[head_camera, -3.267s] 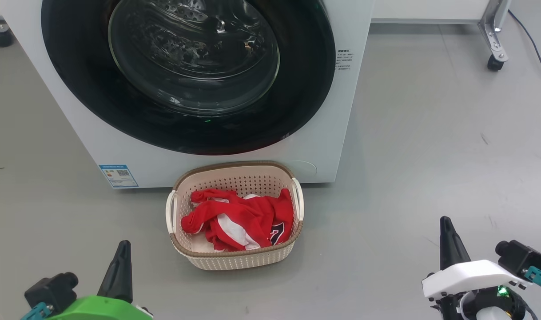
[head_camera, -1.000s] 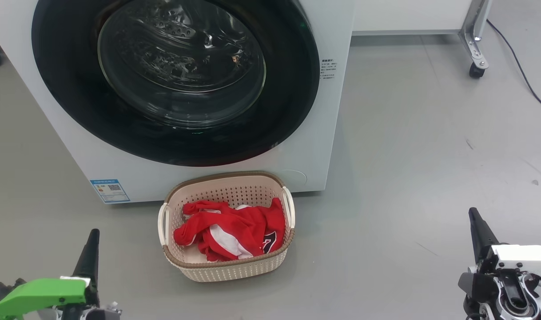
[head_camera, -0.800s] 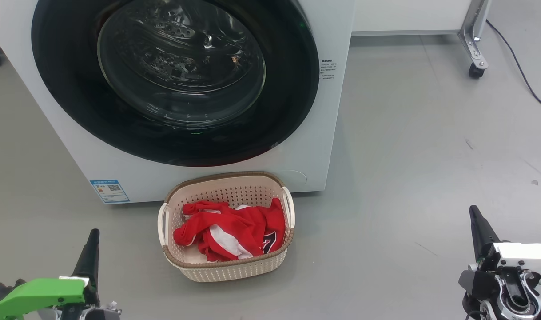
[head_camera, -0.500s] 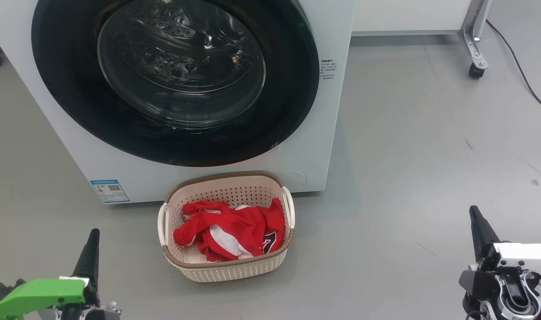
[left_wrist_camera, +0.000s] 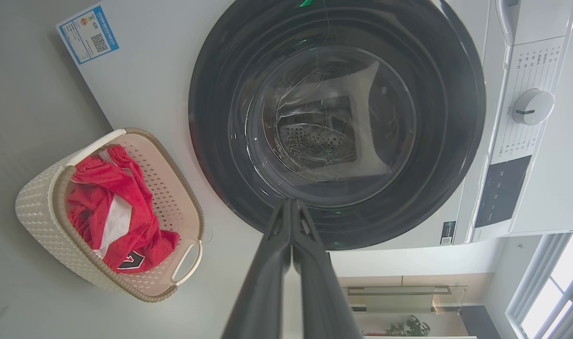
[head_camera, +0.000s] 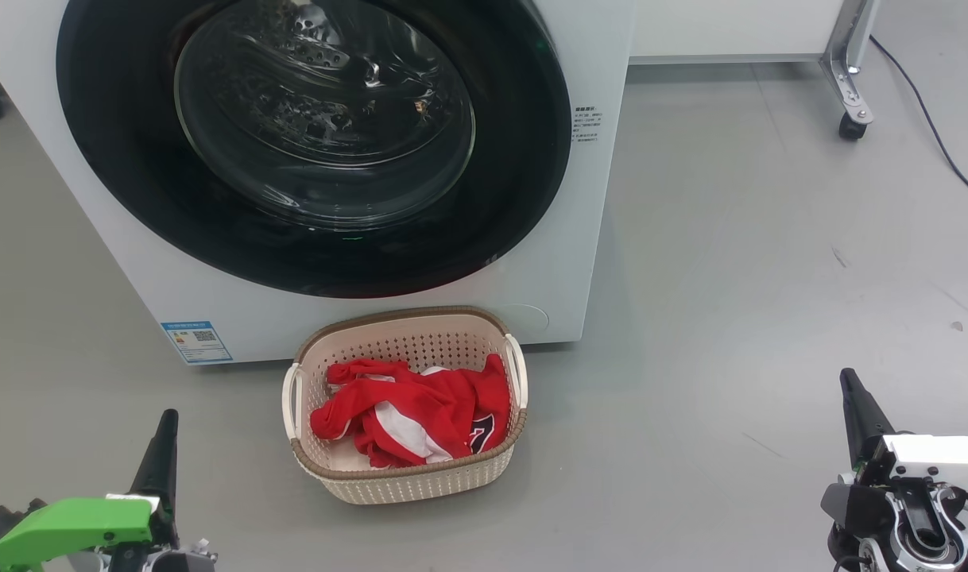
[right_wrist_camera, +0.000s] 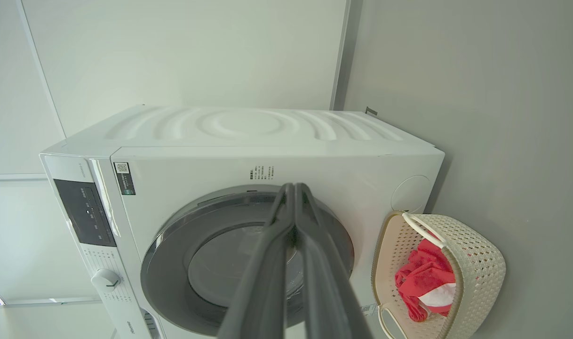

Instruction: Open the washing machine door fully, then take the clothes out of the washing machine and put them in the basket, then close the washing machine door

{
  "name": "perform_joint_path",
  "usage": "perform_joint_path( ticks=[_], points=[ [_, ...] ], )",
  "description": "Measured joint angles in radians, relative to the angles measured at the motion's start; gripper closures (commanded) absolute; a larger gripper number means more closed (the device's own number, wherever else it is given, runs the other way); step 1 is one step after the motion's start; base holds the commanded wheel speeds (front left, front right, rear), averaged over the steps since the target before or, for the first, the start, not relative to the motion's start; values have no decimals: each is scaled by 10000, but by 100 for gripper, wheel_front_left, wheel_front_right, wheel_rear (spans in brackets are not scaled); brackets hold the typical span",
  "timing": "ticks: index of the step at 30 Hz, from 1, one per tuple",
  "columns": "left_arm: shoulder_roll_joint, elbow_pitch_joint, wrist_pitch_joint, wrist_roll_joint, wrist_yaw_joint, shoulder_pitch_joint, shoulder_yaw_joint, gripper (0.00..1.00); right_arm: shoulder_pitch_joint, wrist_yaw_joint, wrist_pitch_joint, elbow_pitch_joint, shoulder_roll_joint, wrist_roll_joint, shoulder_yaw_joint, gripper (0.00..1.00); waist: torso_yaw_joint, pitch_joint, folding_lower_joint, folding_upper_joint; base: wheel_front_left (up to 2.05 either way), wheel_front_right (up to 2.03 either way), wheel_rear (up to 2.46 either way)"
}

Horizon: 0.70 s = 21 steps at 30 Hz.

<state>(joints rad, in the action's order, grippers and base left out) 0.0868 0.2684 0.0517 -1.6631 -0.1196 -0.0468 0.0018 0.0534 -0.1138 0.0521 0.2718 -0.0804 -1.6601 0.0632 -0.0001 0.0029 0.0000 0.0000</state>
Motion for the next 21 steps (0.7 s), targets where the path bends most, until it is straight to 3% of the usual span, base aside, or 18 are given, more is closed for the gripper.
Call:
perform_joint_path(
  ticks=[21],
  points=[
    [-6, 67, 0, 0, -2, -17, 19, 100, 5, -27, 2, 48, 2, 0, 15, 100, 0, -2, 0, 0, 0, 0, 0]
  ],
)
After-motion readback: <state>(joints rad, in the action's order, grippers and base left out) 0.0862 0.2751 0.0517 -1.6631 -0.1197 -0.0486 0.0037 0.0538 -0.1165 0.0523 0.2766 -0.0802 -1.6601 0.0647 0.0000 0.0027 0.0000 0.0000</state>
